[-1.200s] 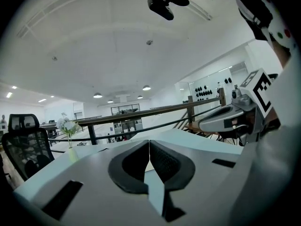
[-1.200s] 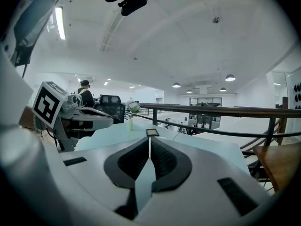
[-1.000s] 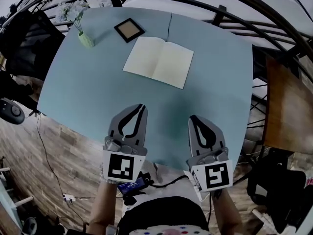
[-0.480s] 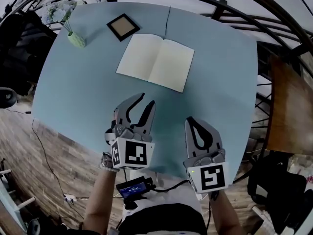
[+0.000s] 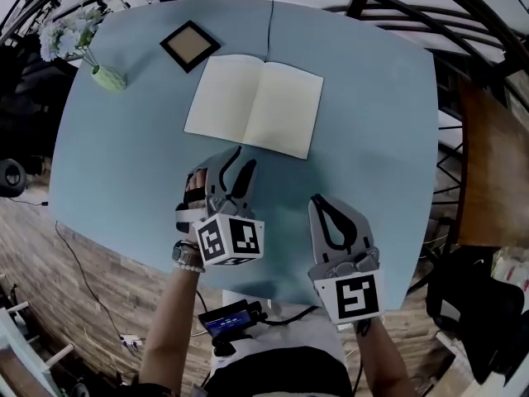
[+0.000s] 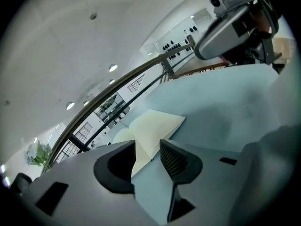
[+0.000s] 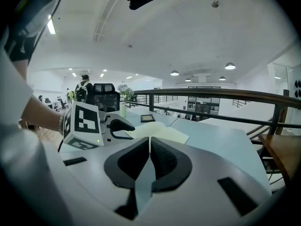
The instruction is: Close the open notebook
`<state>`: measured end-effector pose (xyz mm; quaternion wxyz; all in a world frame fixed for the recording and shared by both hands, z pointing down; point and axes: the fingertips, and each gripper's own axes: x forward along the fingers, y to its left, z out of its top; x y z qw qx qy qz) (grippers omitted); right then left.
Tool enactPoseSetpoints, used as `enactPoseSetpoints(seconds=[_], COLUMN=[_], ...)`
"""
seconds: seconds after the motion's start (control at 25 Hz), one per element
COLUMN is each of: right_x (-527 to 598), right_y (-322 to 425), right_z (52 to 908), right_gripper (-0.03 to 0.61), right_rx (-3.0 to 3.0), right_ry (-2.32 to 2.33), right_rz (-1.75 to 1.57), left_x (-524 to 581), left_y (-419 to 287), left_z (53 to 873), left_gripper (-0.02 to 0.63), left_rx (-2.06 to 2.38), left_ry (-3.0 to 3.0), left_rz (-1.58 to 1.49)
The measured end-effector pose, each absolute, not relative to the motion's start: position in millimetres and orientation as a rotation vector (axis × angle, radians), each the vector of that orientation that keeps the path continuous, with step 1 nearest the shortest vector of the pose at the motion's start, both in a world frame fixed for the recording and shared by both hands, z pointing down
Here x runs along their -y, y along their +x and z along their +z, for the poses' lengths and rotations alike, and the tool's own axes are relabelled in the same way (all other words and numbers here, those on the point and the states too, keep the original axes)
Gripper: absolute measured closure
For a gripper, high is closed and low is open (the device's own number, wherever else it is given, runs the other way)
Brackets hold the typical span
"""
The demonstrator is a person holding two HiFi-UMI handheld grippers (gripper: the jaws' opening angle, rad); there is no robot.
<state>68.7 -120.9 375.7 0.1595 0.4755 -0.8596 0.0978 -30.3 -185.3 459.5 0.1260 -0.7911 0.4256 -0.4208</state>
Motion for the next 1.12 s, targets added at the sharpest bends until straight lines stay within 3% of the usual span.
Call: enactPoseSetpoints(seconds=[0.88,1.0,1.12], right_x=[134.0,134.9,135.1], right_y=[82.4,83.9,84.7], right_z=[401.6,403.6,406.7], right_gripper=[0.54,0.54,0.54], right_rx=[2.38,2.369,2.353], right_ry=[1.401,1.406,1.402], right_rz=[0.316,0.321,0.319], left_x=[211.9,211.4,207.8], left_y=[-13.3,-12.7,-12.1], left_z=[513.6,514.8,517.9], left_gripper=[0.434,0.448,0.505], left_rx=[-0.785,-0.785,-0.812], left_ry=[-1.884,-1.858,-1.842], left_rz=[-1.5,-1.5,-1.475])
